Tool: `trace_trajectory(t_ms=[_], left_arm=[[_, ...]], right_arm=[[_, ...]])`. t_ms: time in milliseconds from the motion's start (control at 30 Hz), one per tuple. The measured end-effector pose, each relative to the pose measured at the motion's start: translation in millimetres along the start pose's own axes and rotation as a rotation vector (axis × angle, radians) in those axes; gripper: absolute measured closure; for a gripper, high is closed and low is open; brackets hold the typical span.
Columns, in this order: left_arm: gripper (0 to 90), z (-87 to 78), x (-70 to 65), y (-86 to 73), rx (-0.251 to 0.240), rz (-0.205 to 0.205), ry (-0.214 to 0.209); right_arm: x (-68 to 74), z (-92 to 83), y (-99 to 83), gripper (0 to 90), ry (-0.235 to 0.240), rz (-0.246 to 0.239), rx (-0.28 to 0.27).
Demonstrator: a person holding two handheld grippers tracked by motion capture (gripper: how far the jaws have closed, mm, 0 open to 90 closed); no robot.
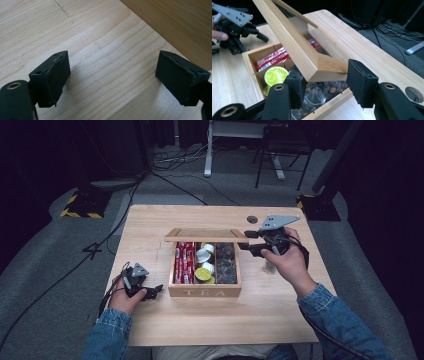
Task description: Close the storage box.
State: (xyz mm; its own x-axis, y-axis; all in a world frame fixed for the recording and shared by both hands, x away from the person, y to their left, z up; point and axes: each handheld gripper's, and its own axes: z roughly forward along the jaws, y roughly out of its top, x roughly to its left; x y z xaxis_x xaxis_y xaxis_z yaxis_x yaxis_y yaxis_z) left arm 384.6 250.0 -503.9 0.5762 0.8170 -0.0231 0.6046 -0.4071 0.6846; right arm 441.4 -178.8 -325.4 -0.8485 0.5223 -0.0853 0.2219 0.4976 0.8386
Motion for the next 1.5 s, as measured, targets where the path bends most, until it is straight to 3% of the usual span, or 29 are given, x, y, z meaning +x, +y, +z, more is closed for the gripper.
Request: trace_trajectory(t_ms=[333, 833, 1500], left_arm=[[13.1, 0.0, -0.3, 0.0, 0.001, -0.003, 0.001], [12.9, 0.6, -0.4, 0.3, -0.003, -0.003, 0.003], [12.9, 0.6, -0.4, 0.2, -0.001, -0.003, 0.002]], right_arm=[[18.9, 2.7, -22.8, 47.2, -0.017, -0.02, 0.023], [34.7, 8.9, -44.8, 44.3, -0.045, -0.051, 0.046], [44.8, 18.4, -75.4, 43.7, 0.002, -0.003, 0.082]])
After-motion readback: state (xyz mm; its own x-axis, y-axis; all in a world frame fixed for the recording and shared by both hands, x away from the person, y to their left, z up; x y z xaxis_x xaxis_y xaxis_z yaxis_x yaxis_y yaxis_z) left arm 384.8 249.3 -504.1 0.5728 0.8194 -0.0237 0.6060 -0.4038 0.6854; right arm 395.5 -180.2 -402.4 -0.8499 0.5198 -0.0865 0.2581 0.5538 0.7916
